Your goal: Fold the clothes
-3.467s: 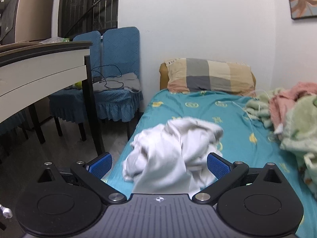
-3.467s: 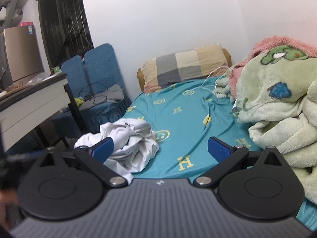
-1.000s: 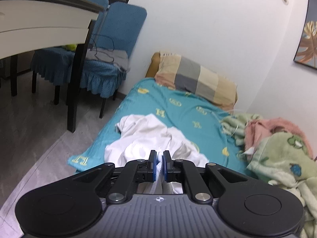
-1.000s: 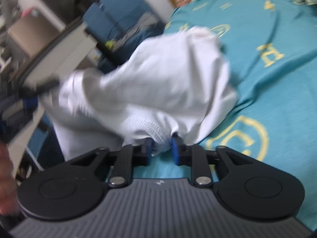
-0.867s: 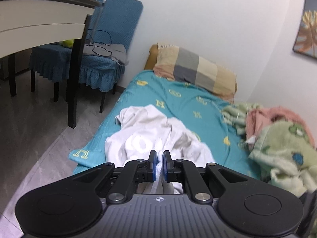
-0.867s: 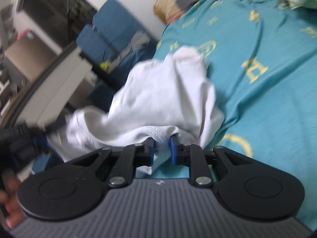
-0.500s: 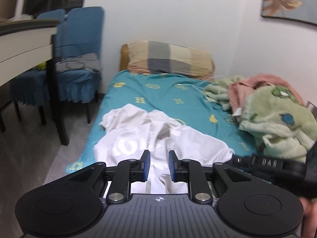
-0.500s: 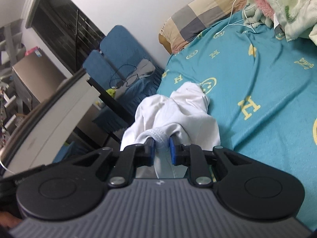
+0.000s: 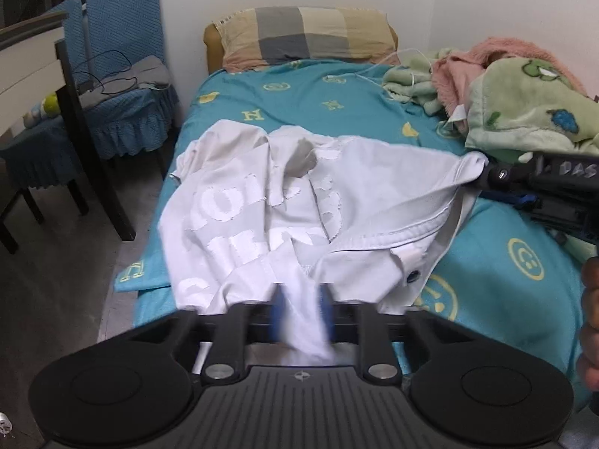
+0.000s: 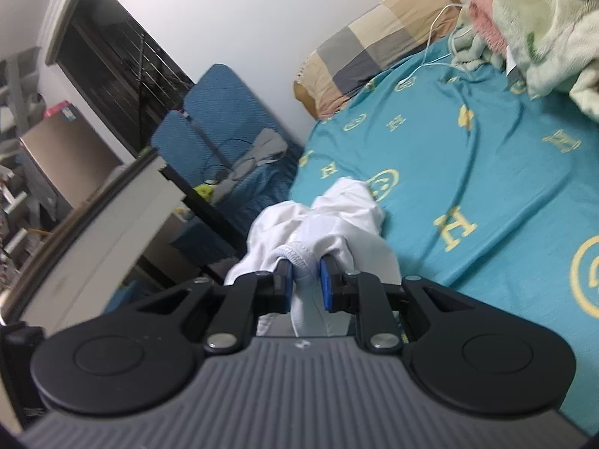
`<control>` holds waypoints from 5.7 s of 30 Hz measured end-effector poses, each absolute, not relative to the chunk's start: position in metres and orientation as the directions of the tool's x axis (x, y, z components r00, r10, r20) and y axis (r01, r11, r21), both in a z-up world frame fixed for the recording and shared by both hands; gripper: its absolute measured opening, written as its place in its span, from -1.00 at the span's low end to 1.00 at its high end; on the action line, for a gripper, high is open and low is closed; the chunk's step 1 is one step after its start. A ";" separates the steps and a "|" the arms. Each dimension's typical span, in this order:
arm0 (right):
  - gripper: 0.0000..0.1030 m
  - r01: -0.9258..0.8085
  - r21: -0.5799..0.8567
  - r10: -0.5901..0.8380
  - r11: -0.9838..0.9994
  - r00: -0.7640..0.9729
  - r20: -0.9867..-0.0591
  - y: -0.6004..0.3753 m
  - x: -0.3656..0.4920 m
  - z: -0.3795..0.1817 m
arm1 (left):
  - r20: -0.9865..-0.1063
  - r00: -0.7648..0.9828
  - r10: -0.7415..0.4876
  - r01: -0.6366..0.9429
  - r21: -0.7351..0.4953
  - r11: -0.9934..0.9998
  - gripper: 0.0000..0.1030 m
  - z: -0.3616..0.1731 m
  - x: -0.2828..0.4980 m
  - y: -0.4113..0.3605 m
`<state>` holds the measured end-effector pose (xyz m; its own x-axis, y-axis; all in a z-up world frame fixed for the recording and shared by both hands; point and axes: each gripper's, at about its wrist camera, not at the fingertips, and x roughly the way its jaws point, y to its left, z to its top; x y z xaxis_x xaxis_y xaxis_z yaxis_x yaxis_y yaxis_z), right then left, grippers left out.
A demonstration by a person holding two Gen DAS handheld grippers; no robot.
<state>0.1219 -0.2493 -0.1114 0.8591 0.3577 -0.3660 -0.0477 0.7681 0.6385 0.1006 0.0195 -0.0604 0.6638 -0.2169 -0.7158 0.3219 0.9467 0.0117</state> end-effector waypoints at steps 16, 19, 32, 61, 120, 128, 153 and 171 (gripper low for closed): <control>-0.24 0.039 0.553 0.401 0.832 0.646 -0.649 -0.225 0.136 -0.167 | -0.690 0.681 -0.244 0.302 -0.040 0.953 -0.94 -0.034 0.052 0.046; -0.26 0.001 0.510 0.407 0.860 0.599 -0.689 -0.213 0.136 -0.174 | -0.719 0.660 -0.219 0.287 -0.029 0.958 -0.94 -0.042 0.056 0.048; -0.83 -0.034 0.352 0.243 0.935 0.785 -0.570 -0.210 0.120 -0.139 | -0.758 0.631 -0.163 0.274 0.022 0.962 -0.79 -0.059 0.067 0.045; -0.83 0.032 0.442 0.249 0.897 0.789 -0.562 -0.227 0.117 -0.131 | -0.664 0.723 -0.191 0.271 0.018 0.963 -0.88 -0.028 0.031 0.034; -0.18 0.048 0.117 0.038 0.992 0.770 -0.637 -0.209 0.105 -0.137 | -0.573 0.796 0.192 0.182 0.530 0.828 -0.07 -0.093 0.048 -0.026; -0.19 0.166 0.143 -0.053 0.976 0.809 -0.585 -0.228 0.105 -0.135 | -0.593 0.787 0.172 0.167 0.472 0.866 -0.07 -0.075 0.036 -0.015; -0.22 0.172 0.157 -0.035 0.972 0.773 -0.634 -0.231 0.113 -0.151 | -0.576 0.789 0.214 0.114 0.479 0.870 -0.78 -0.092 0.076 -0.012; -0.36 0.073 0.252 -0.084 0.965 0.996 0.030 -0.229 0.037 0.122 | 0.033 0.993 0.111 -0.112 0.030 0.993 -0.90 0.214 0.004 0.056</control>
